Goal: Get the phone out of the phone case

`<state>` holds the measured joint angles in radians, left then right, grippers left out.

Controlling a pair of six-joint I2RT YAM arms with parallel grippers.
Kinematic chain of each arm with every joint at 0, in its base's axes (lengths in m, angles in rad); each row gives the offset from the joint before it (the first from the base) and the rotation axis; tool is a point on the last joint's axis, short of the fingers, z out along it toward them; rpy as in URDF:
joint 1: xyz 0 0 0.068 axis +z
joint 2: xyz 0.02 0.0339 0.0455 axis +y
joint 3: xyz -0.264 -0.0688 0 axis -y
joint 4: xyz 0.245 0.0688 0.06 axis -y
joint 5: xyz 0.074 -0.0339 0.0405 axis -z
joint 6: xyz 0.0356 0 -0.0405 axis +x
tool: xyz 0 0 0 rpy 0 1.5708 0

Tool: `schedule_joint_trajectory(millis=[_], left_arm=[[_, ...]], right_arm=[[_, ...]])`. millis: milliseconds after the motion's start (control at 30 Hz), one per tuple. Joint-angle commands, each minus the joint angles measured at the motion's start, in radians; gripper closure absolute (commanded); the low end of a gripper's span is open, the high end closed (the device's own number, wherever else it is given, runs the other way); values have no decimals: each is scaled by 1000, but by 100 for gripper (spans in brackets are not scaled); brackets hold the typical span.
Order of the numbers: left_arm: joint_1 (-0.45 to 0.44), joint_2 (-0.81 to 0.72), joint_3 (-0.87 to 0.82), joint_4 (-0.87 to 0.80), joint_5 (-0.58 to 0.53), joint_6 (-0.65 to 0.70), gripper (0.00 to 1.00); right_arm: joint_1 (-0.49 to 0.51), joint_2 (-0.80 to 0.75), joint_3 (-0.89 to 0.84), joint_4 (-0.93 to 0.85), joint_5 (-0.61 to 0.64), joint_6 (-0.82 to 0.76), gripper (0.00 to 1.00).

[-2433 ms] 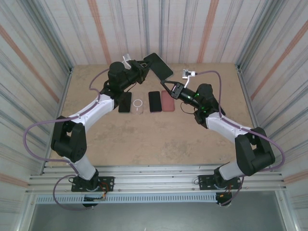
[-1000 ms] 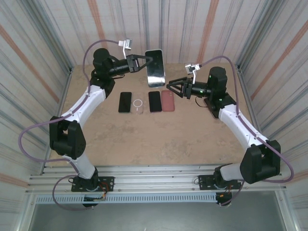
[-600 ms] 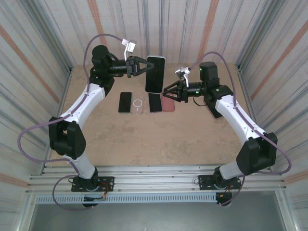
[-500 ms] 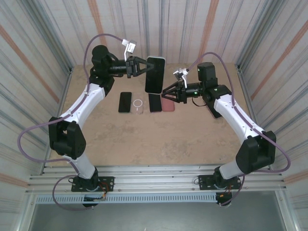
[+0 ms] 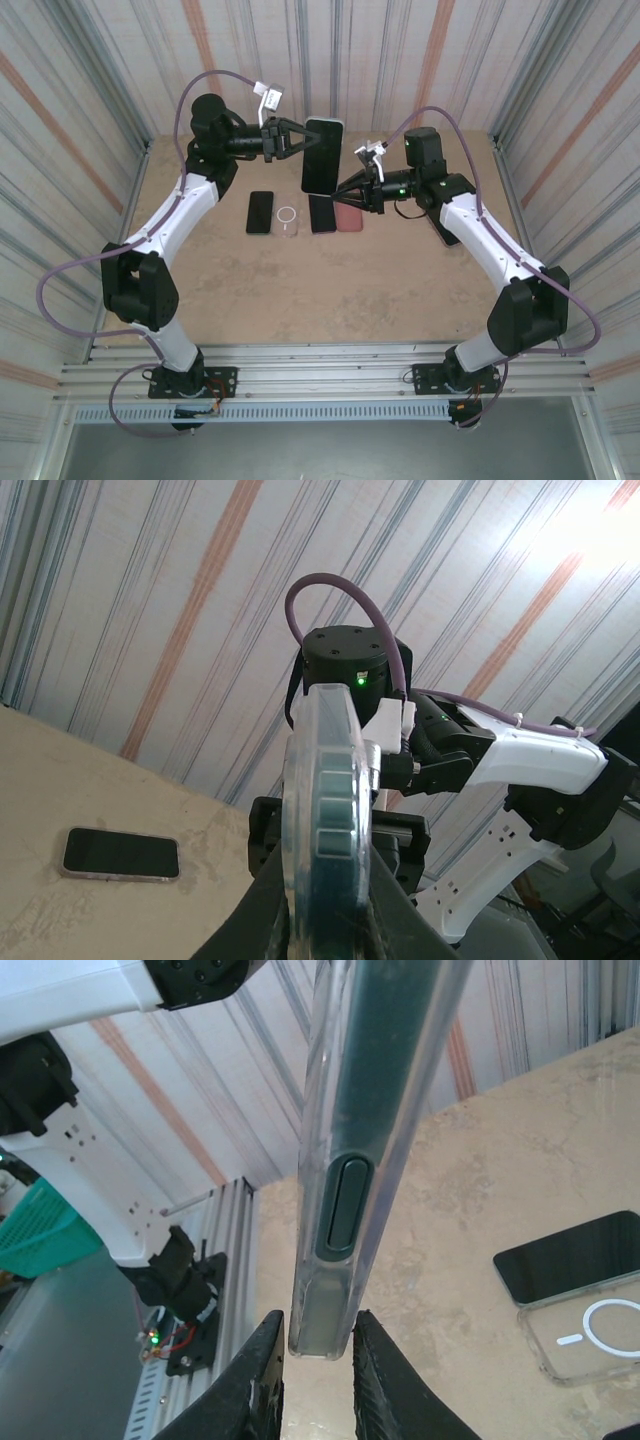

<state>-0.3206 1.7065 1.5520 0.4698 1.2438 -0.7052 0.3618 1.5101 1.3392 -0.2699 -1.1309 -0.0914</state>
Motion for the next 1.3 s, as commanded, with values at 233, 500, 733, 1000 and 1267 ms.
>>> schedule_joint_trajectory(millis=[233, 500, 733, 1000, 1267], left_arm=[[-5, 2, 49, 66, 19, -64, 100], [-12, -1, 38, 135, 30, -263, 100], [-34, -27, 14, 152, 45, -311, 100], [-55, -26, 6, 204, 33, -370, 100], [-60, -17, -3, 279, 6, -451, 100]], right_arm=[[8, 29, 51, -57, -23, -76, 85], [15, 40, 107, -233, 126, -317, 89], [21, 47, 153, -303, 263, -473, 91], [29, 32, 162, -219, 333, -483, 93], [35, -8, 114, -96, 399, -426, 94]])
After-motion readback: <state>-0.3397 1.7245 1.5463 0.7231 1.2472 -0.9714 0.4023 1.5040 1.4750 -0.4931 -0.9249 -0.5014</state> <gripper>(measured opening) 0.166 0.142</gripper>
